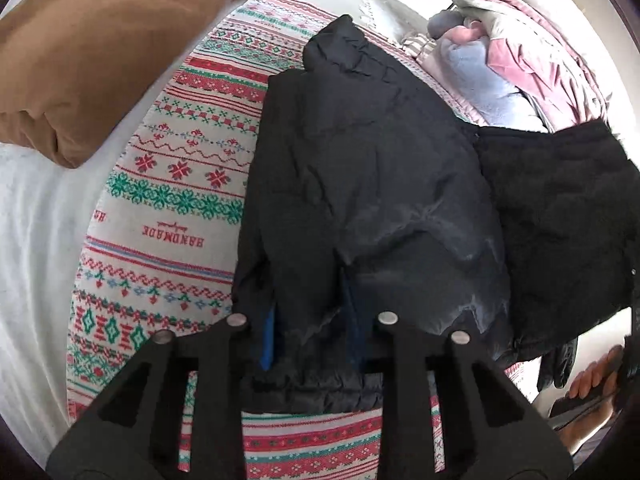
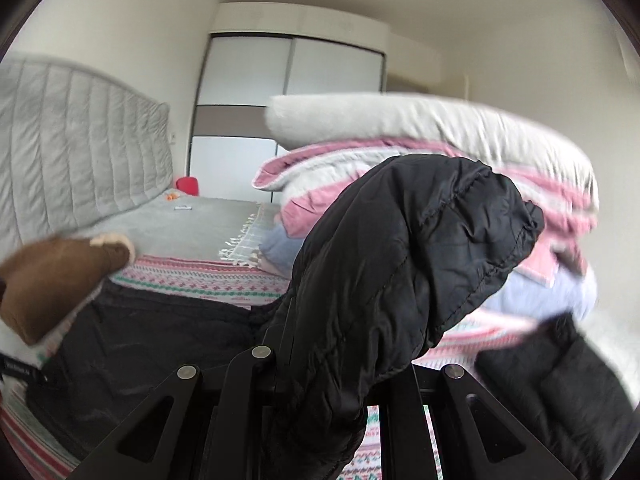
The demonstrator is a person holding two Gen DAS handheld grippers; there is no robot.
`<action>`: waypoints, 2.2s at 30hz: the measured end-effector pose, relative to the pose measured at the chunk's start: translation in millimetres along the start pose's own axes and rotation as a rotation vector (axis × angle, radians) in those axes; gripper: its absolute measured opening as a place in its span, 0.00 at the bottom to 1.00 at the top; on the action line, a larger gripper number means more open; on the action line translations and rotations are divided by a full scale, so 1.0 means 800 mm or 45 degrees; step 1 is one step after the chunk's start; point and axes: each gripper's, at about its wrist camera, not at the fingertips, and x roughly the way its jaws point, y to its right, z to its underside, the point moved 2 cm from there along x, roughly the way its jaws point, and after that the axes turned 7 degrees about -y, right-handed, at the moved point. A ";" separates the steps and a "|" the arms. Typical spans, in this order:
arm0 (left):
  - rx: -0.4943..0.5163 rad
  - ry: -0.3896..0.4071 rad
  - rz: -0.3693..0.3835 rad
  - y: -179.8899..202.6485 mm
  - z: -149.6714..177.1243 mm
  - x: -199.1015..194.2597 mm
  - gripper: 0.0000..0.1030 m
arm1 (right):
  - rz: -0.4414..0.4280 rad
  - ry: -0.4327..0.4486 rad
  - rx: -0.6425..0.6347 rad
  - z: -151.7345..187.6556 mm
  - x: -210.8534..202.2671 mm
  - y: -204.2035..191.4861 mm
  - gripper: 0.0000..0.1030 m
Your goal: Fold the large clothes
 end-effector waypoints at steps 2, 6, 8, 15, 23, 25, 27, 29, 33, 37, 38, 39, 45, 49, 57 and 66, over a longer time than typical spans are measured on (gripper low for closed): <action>0.007 0.018 0.012 0.002 -0.004 -0.003 0.25 | 0.021 0.041 -0.096 0.000 -0.008 -0.037 0.15; 0.053 0.017 0.001 0.008 -0.008 0.002 0.19 | -0.048 0.102 -0.293 0.003 -0.018 -0.119 0.15; 0.027 0.002 0.035 0.002 -0.010 0.004 0.18 | -0.144 0.091 -0.387 0.010 -0.017 -0.166 0.15; -0.023 -0.006 0.122 -0.016 -0.015 0.004 0.17 | -0.465 -0.066 -0.568 0.055 0.018 -0.269 0.15; -0.010 -0.013 0.135 -0.014 -0.017 0.008 0.17 | -0.653 -0.149 -0.648 0.086 0.038 -0.289 0.29; -0.009 -0.024 0.129 -0.014 -0.017 0.008 0.17 | -0.681 -0.162 -0.698 0.099 0.040 -0.294 0.41; -0.022 -0.039 0.135 -0.016 -0.020 0.005 0.17 | -0.683 -0.167 -0.750 0.111 0.041 -0.300 0.50; -0.052 -0.048 0.158 -0.025 -0.021 0.000 0.19 | -0.691 -0.169 -0.781 0.114 0.039 -0.297 0.51; -0.143 -0.013 0.201 -0.047 -0.023 -0.019 0.31 | -0.844 -0.247 -0.661 0.102 0.045 -0.281 0.57; -0.151 0.045 0.231 -0.056 -0.023 -0.045 0.40 | -1.007 -0.309 -0.540 0.086 0.048 -0.262 0.67; -0.152 0.054 0.236 -0.058 -0.023 -0.050 0.42 | -1.050 -0.314 -0.519 0.081 0.043 -0.256 0.67; -0.156 0.069 0.238 -0.059 -0.023 -0.058 0.43 | -1.083 -0.314 -0.508 0.077 0.038 -0.251 0.68; -0.191 0.208 0.298 -0.059 -0.030 -0.097 0.51 | -1.086 -0.285 -0.554 0.079 0.019 -0.236 0.67; -0.145 0.194 0.281 -0.034 -0.034 -0.088 0.52 | -0.972 -0.254 -0.647 0.109 0.026 -0.244 0.23; -0.030 0.289 0.242 -0.003 -0.038 -0.100 0.52 | -0.894 -0.156 -0.880 0.123 0.000 -0.261 0.13; 0.170 0.241 0.030 0.056 -0.048 -0.057 0.53 | -0.952 -0.317 -0.829 0.149 0.025 -0.261 0.16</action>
